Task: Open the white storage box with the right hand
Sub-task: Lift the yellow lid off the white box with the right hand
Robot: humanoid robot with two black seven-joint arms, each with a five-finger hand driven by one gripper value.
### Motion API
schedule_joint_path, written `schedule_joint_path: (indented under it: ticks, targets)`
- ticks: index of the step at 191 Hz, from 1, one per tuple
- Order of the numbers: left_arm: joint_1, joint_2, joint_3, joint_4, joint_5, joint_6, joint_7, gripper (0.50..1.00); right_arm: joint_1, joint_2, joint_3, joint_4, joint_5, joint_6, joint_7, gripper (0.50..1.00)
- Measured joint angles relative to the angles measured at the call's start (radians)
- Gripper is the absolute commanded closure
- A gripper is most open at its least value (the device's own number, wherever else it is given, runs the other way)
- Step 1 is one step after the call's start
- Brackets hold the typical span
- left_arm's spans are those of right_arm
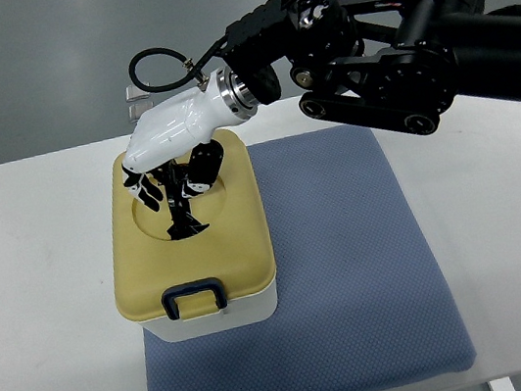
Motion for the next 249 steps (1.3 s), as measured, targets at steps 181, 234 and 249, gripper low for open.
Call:
schedule_joint_path:
  ticks: [181,234,249]
  targets:
    - [0.0,0.0,0.0,0.0,0.0,-0.001,0.0,0.5,0.101,-0.162,0.112,0.03,0.059,0.006,0.107,1.0]
    - [0.0,0.0,0.0,0.0,0.0,-0.001,0.0,0.5,0.126,-0.309,0.117,0.031,0.104,0.008,0.107,1.0]
    - [0.0,0.0,0.0,0.0,0.0,0.0,0.0,0.5,0.118,-0.351,0.117,0.031,0.104,0.003,0.107,1.0]
